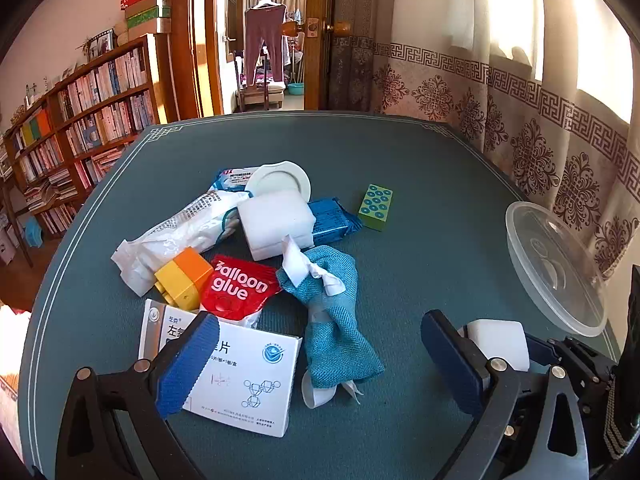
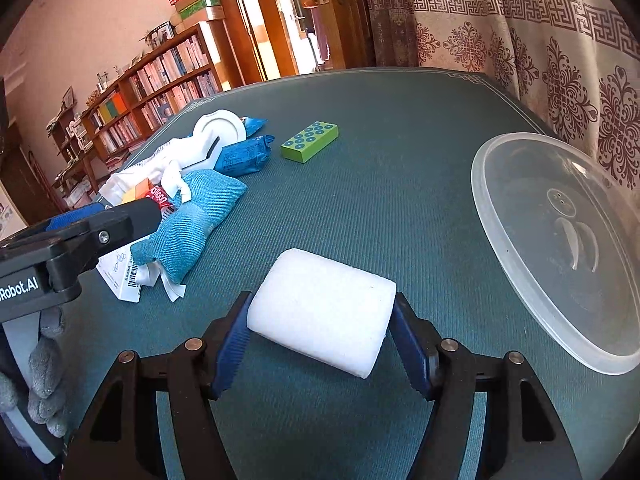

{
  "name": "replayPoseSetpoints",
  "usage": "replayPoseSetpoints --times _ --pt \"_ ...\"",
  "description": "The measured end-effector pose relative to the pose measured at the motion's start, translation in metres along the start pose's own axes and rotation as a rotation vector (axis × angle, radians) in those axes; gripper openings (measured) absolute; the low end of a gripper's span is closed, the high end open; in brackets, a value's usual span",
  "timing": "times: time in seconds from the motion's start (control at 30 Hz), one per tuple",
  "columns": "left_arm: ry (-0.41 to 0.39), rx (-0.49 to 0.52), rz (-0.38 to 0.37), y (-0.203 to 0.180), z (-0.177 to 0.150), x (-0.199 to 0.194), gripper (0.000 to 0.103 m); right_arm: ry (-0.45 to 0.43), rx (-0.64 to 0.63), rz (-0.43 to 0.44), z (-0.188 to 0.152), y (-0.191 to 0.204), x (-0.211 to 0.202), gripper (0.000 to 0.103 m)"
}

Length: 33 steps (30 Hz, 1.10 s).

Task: Organize objects
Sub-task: 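Lift the white sponge with the right gripper while the left gripper grasps the blue cloth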

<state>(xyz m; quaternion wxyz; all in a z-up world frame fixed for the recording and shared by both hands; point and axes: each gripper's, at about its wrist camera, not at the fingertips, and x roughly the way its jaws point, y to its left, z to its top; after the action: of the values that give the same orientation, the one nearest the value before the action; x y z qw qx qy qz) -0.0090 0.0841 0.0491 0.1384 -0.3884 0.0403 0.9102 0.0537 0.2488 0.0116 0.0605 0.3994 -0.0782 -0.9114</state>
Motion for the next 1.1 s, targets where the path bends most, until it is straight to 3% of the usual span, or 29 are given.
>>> replayPoseSetpoints --times 0.1,0.17,0.27,0.5,0.63,0.83,1.1 --pt "0.019 0.010 -0.013 -0.007 0.005 0.011 0.098 0.004 0.013 -0.001 -0.004 -0.006 0.001 0.068" --pt "0.041 0.018 -0.026 -0.010 0.008 0.020 0.085 -0.002 0.006 -0.005 -0.005 -0.006 0.001 0.068" --pt "0.077 0.033 -0.035 -0.016 0.009 0.032 0.074 -0.006 -0.002 -0.010 -0.005 -0.005 0.002 0.069" --pt "0.120 0.028 -0.001 -0.016 0.003 0.051 0.073 -0.007 -0.002 -0.011 -0.004 -0.004 0.002 0.069" --pt "0.144 0.015 -0.006 -0.013 0.001 0.058 0.062 -0.007 -0.001 -0.010 -0.005 -0.004 0.002 0.069" --pt "0.118 0.011 0.002 -0.008 0.000 0.056 0.041 -0.007 -0.004 -0.013 -0.004 -0.003 0.002 0.069" --pt "0.071 0.011 0.002 -0.008 -0.002 0.049 0.039 -0.006 -0.013 -0.025 -0.004 -0.001 0.003 0.070"
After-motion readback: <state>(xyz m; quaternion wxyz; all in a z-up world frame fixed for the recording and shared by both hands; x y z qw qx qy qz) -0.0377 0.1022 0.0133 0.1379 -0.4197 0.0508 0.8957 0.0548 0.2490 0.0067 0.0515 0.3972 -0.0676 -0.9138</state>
